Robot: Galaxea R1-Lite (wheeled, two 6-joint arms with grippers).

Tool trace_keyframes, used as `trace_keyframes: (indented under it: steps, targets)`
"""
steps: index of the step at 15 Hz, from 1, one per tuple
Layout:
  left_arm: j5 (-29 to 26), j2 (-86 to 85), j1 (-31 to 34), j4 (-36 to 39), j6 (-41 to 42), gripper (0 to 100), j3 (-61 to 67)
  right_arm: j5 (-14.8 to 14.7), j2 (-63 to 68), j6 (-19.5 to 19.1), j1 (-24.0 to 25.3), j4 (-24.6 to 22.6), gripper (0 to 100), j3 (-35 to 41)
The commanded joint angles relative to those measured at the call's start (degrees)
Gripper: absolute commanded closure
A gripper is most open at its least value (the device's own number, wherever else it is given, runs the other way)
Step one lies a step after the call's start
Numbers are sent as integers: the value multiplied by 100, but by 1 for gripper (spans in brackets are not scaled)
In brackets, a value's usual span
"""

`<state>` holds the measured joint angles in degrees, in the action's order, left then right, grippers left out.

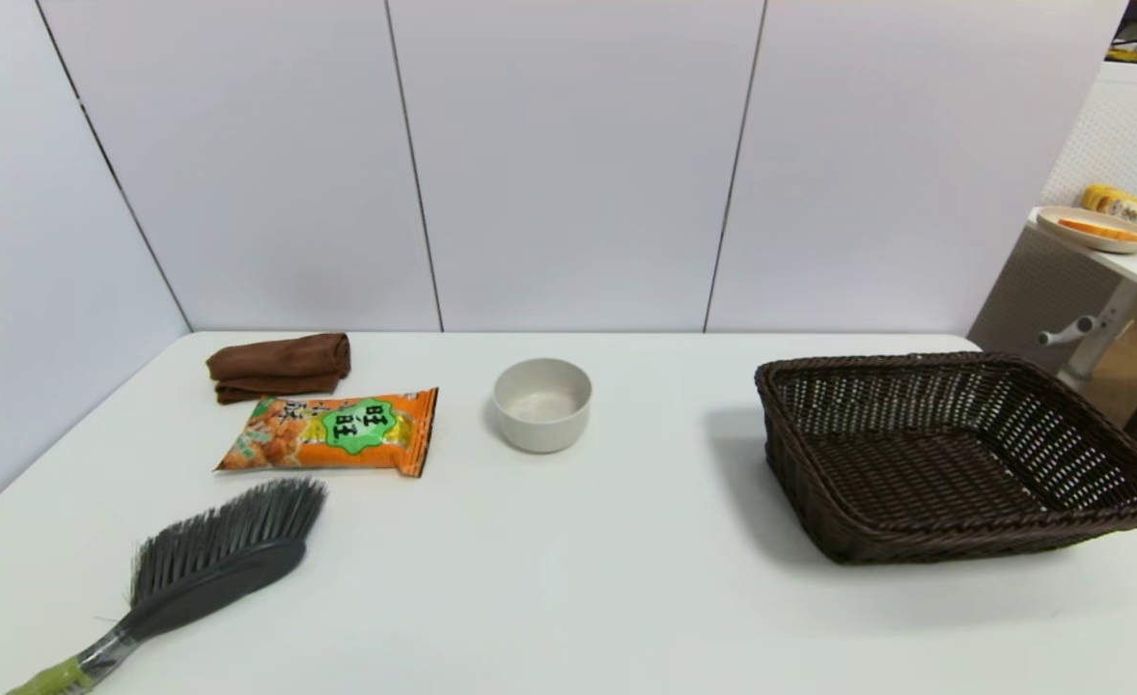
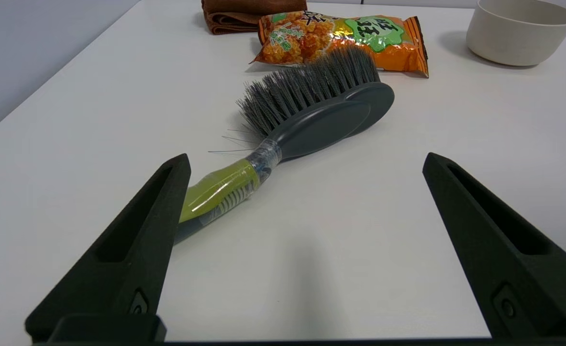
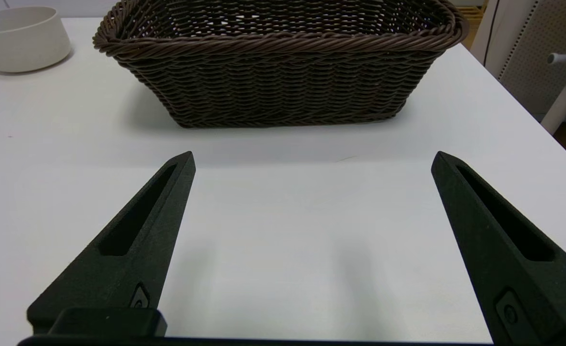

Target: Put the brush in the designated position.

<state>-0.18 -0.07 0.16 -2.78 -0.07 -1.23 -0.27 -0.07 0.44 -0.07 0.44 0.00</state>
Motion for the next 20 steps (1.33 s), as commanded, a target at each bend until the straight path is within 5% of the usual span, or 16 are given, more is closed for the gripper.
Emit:
trace_keyframes:
  steps: [1,9,14,20]
  targets:
    - [1,7,2,-3,-1,0,0,0,7,0,7,0,0,9]
    - [9,227,2,-47,69,0,-114,0,7,0,-1,0,0,9]
    - [1,3224,90,-241,1510,0,-1652,0,7,0,-1,0,0,9]
    - [-131,5624,116,-1383,2793,0,-3190,0,7,0,-1,0,0,9]
